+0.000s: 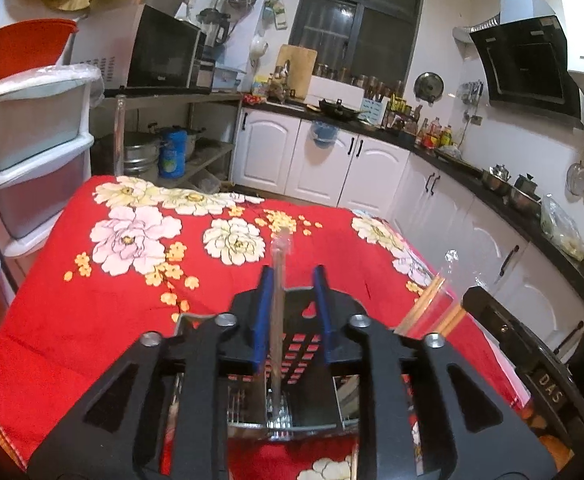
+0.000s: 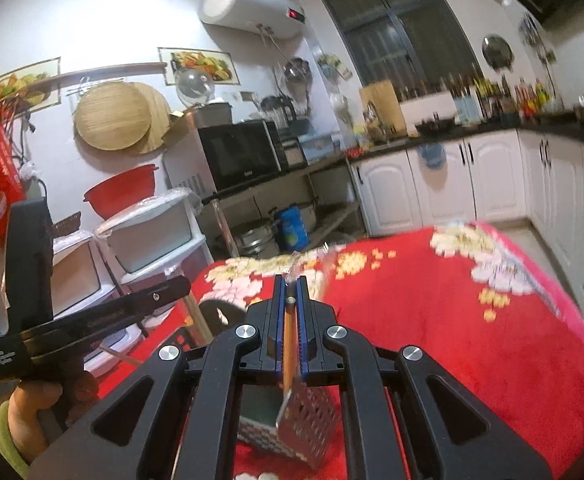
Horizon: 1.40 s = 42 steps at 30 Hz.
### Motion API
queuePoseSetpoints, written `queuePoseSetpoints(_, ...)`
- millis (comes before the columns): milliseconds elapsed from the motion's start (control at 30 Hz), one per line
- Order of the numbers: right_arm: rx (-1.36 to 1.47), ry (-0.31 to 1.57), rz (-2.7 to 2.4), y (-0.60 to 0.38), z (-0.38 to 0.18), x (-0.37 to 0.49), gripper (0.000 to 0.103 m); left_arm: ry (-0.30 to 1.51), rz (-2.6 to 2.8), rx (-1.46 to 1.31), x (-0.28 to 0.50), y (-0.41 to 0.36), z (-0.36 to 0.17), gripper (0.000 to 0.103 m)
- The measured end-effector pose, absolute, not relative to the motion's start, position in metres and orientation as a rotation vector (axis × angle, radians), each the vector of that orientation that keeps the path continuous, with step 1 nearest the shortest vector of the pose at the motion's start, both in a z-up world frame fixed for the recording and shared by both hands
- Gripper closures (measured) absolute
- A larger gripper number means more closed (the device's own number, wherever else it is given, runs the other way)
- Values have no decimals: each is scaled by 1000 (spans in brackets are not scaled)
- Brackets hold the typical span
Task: Organize utensils
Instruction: 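Lower the left gripper's chopstick into the caddy and open it while the right gripper holds its own, then lower the right gripper's chopstick into the caddy and open it while the left gripper withdraws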
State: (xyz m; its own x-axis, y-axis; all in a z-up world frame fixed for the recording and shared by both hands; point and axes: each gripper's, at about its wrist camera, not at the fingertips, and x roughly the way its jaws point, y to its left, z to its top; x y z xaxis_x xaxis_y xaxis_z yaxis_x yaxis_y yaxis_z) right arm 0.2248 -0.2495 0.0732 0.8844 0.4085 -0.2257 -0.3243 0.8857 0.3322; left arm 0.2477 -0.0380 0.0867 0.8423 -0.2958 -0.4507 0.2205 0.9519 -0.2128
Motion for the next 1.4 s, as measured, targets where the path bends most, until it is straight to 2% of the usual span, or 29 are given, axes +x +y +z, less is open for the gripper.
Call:
queuePoseSetpoints(200, 296, 309, 392, -250, 73, 217, 97, 527, -296, -183, 241, -31, 85, 67)
queuePoseSetpoints(267, 296, 309, 393, -250, 73, 216, 97, 529, -295, -188, 237, -28, 86, 57)
queuePoseSetpoints(467, 297, 318, 397, -252, 73, 211, 96, 533, -299, -210, 224, -22, 88, 41)
queuePoseSetpoints(533, 295, 326, 399, -252, 73, 208, 92, 535, -299, -211, 221, -22, 88, 35)
queuePoseSetpoints(600, 292, 333, 397, -252, 74, 204, 79, 535, -299, -210, 217, -21, 90, 28)
queuePoseSetpoints(667, 286, 334, 391, -253, 74, 203, 77, 533, -297, -203, 214, -23, 91, 23)
queuePoseSetpoints(733, 277, 341, 388, -253, 75, 200, 75, 533, -297, -197, 211, -23, 91, 21)
queuePoseSetpoints(800, 274, 346, 387, -254, 76, 199, 66, 536, -298, -198, 208, -23, 91, 18)
queuePoseSetpoints(933, 265, 352, 382, -256, 77, 195, 62, 538, -309, -211, 202, -21, 91, 12)
queuePoseSetpoints(1100, 253, 358, 375, -257, 77, 188, 51, 538, -313, -216, 196, -20, 90, 12)
queuePoseSetpoints(1400, 235, 368, 372, -254, 77, 175, 42, 523, -328, -227, 174, -12, 90, 12)
